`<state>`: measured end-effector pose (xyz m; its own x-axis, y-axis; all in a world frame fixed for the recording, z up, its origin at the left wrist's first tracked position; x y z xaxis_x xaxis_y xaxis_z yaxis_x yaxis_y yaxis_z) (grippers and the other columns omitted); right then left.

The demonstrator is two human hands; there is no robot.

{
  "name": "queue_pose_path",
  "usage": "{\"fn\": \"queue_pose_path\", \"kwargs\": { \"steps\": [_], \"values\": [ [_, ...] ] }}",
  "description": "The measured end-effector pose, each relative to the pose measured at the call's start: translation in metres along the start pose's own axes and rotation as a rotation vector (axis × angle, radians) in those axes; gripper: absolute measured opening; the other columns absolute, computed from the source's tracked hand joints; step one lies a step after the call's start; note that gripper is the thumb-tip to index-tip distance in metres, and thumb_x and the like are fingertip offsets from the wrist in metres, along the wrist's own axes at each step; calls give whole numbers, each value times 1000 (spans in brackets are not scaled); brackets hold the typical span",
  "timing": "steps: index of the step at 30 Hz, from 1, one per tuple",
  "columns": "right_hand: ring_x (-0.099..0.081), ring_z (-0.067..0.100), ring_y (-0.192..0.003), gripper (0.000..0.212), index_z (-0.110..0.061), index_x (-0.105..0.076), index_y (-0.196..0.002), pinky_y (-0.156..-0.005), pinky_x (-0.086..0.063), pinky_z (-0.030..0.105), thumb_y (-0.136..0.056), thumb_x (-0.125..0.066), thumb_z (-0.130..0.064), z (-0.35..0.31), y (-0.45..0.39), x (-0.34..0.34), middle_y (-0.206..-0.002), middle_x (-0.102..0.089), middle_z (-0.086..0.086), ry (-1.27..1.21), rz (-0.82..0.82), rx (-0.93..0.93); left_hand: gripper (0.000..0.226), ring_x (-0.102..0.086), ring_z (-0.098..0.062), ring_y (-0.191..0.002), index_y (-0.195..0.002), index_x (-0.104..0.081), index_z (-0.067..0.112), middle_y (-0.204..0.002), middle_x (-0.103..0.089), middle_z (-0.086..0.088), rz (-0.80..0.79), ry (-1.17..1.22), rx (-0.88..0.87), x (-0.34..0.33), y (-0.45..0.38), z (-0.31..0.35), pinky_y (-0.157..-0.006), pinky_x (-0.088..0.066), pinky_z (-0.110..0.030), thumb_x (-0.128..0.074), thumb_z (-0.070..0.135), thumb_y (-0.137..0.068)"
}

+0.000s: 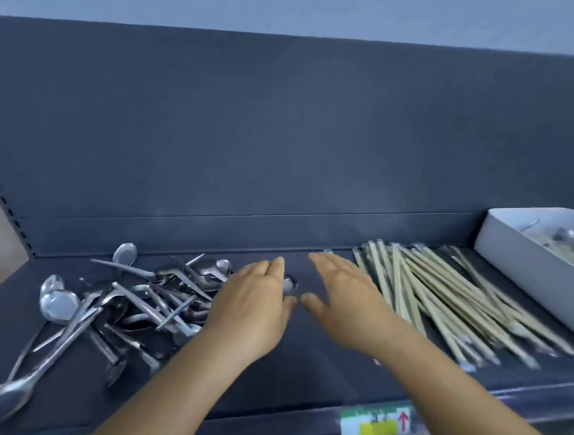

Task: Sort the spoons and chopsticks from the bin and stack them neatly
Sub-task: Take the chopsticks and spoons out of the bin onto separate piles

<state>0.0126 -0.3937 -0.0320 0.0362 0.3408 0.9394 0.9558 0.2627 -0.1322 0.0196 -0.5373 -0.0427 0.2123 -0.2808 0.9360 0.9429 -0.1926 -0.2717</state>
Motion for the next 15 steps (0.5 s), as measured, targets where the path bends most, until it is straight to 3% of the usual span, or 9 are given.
{"fn": "queue_pose_path", "kwargs": {
  "steps": [5,10,15],
  "values": [
    [-19,14,-142,68,-16,-20,-149,-116,-15,28,-93,-48,-40,79,37,31,-155,-23,1,36,61,-41,66,-28,-19,-137,-150,-18,17,-151,-31,2,-34,26,-75,-19,-12,85,-108,-26,-29,-43,44,-96],
    [-26,16,-139,64,-17,-25,-146,-113,-21,29,-92,-49,-41,159,75,62,-151,-30,-1,44,67,-38,58,-38,-19,-129,-145,-27,20,-143,-40,4,-33,53,-112,-42,-25,177,-99,-35,-30,-43,45,-95],
    [-28,18,-137,62,-16,-28,-145,-113,-24,31,-92,-48,-42,229,103,96,-150,-32,-1,32,80,-56,64,-33,-16,-134,-150,-19,21,-150,-33,5,-28,84,-139,-59,-40,258,-104,-32,-28,-43,45,-96]
  ]
}}
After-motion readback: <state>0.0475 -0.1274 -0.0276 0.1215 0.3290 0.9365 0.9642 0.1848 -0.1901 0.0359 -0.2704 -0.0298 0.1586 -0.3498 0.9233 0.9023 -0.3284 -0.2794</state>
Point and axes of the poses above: each hand's wrist, its own y-axis away from the middle knuckle, its own x-axis out of the back of the hand, z = x × y, the point moved 1 cm from there along -y, towards the middle knuckle
